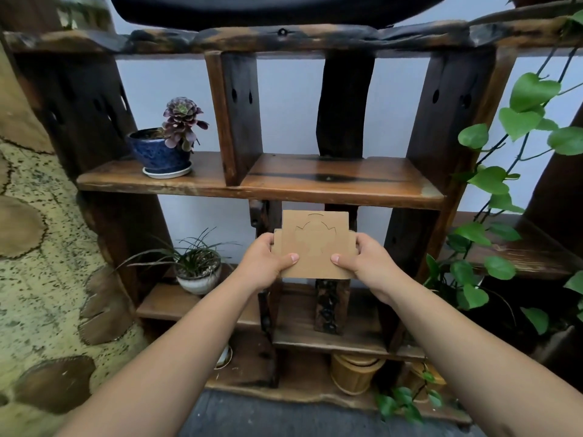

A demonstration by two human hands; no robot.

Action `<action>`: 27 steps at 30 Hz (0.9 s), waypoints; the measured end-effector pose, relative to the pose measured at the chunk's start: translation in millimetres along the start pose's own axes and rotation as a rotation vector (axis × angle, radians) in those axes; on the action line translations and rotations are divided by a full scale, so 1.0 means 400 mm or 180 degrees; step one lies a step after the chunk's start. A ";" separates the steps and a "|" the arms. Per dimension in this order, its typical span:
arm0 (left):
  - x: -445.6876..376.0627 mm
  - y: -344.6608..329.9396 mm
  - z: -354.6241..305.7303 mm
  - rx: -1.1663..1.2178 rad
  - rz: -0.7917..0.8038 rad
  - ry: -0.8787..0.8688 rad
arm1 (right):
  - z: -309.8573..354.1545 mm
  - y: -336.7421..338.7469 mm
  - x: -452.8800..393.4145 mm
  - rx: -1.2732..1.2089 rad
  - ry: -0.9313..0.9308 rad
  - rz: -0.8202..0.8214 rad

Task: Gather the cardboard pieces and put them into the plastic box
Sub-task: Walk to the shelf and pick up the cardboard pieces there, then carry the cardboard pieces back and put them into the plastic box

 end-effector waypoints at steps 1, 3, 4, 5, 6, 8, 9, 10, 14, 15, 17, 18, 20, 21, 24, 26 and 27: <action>0.010 0.005 0.006 0.0013 -0.0042 0.0045 | -0.003 -0.011 0.002 -0.0004 -0.0017 0.0062; 0.044 0.025 0.029 -0.0016 -0.0196 0.0145 | -0.011 -0.048 0.008 0.0048 -0.0066 0.0197; 0.062 0.037 0.041 -0.0032 -0.0282 0.0188 | -0.014 -0.069 0.010 0.0074 -0.0071 0.0259; 0.078 0.050 0.054 -0.0027 -0.0362 0.0234 | -0.016 -0.090 0.011 0.0110 -0.0077 0.0324; 0.099 0.068 0.071 -0.0020 -0.0453 0.0295 | -0.017 -0.119 0.013 0.0146 -0.0070 0.0418; 0.139 0.104 0.103 -0.0038 -0.0628 0.0412 | -0.020 -0.176 0.018 0.0142 -0.0041 0.0594; 0.161 0.125 0.121 -0.0094 -0.0742 0.0473 | -0.021 -0.207 0.021 0.0105 -0.0039 0.0687; 0.185 0.148 0.139 -0.0160 -0.0859 0.0539 | -0.022 -0.242 0.026 0.0075 -0.0052 0.0791; 0.285 0.241 0.201 -0.0189 -0.1186 0.0745 | -0.015 -0.383 0.059 0.0018 -0.0049 0.1167; 0.312 0.265 0.214 -0.0148 -0.1265 0.0818 | -0.009 -0.418 0.070 0.0015 -0.0027 0.1231; 0.363 0.311 0.241 -0.0048 -0.1433 0.0929 | 0.005 -0.486 0.092 -0.0006 -0.0009 0.1370; 0.393 0.340 0.252 -0.0042 -0.1518 0.0952 | 0.014 -0.526 0.105 0.0000 -0.0012 0.1463; 0.450 0.396 0.272 -0.0102 -0.1680 0.1004 | 0.035 -0.599 0.133 0.0056 0.0008 0.1599; 0.466 0.410 0.276 -0.0130 -0.1724 0.1034 | 0.043 -0.617 0.142 0.0076 0.0022 0.1643; 0.588 0.506 0.311 -0.0109 -0.1963 0.1196 | 0.079 -0.751 0.211 0.0044 0.0137 0.1944; 0.683 0.569 0.342 -0.0093 -0.2158 0.1308 | 0.105 -0.846 0.272 0.0062 0.0165 0.2177; 0.731 0.597 0.360 -0.0096 -0.2233 0.1344 | 0.117 -0.892 0.305 0.0106 0.0172 0.2288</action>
Point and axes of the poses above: each hand's wrist, its own x-axis away from the middle knuckle, its own y-axis out of the back of the hand, z = x × y, the point moved 1 cm from there along -x, towards the middle knuckle, and after that the axes turned 1 degree about z, right-handed, at the moved point
